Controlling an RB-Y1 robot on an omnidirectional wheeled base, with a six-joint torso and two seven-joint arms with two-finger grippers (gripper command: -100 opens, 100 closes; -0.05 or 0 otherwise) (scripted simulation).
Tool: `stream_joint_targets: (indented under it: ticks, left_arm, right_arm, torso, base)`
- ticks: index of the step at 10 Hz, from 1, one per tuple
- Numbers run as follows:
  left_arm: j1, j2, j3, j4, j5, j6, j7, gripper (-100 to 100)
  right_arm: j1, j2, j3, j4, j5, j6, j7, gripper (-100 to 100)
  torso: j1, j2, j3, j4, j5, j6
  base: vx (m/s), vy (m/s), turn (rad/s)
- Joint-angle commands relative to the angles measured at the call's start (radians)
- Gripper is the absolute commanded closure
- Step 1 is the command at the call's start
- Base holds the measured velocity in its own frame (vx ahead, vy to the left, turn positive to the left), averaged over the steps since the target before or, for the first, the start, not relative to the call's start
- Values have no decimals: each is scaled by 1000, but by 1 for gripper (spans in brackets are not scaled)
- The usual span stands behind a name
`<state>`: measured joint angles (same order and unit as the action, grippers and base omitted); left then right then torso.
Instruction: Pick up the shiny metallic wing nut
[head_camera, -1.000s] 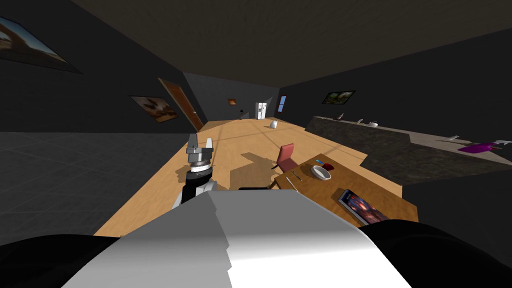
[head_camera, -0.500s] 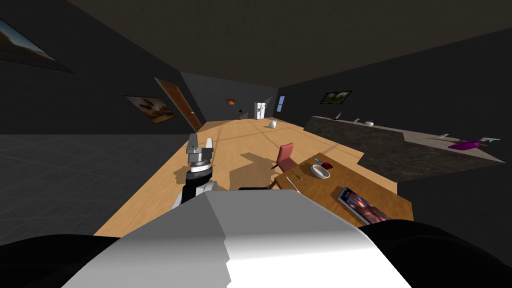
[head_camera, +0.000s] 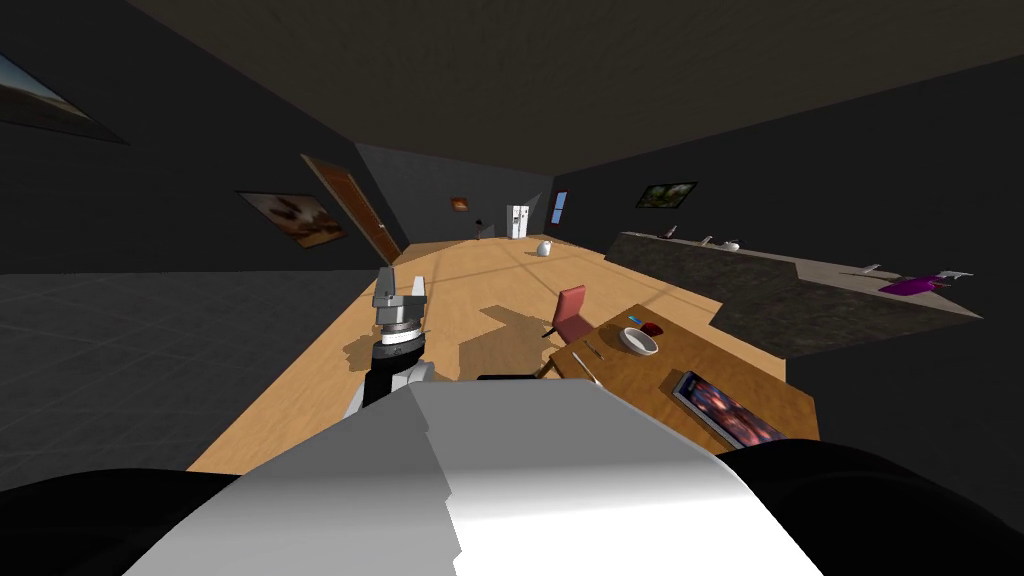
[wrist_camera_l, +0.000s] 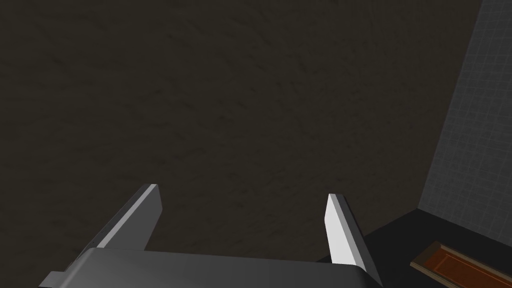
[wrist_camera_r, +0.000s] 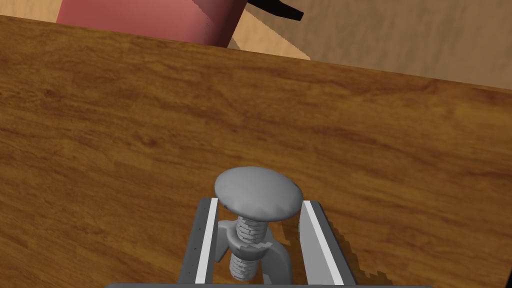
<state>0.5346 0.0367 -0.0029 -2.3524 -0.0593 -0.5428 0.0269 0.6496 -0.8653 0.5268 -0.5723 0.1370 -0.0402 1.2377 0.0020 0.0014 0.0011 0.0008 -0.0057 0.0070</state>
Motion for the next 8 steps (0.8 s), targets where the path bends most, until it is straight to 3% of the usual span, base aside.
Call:
stream_joint_targets:
  ticks: [1, 6, 7, 8]
  left_arm:
    - [0, 0, 0, 0, 0, 0, 0, 0]
    - [0, 0, 0, 0, 0, 0, 0, 0]
    - [0, 0, 0, 0, 0, 0, 0, 0]
    - [0, 0, 0, 0, 0, 0, 0, 0]
  right_arm:
    - [1, -5, 3, -7, -50, 2, 50, 100]
    - [-14, -18, 8, 8, -181, -16, 181, 100]
    - [-14, -17, 8, 9, -168, -16, 163, 100]
    - [-15, -17, 8, 9, -170, -16, 169, 0]
  torso:
    - [0, 0, 0, 0, 0, 0]
    - [0, 0, 0, 0, 0, 0]
    - [-1, 1, 0, 0, 0, 0]
    - [-1, 1, 0, 0, 0, 0]
  base:
    - [1, 14, -3]
    - [3, 13, -23]
    - [0, 0, 0]
    - [0, 0, 0]
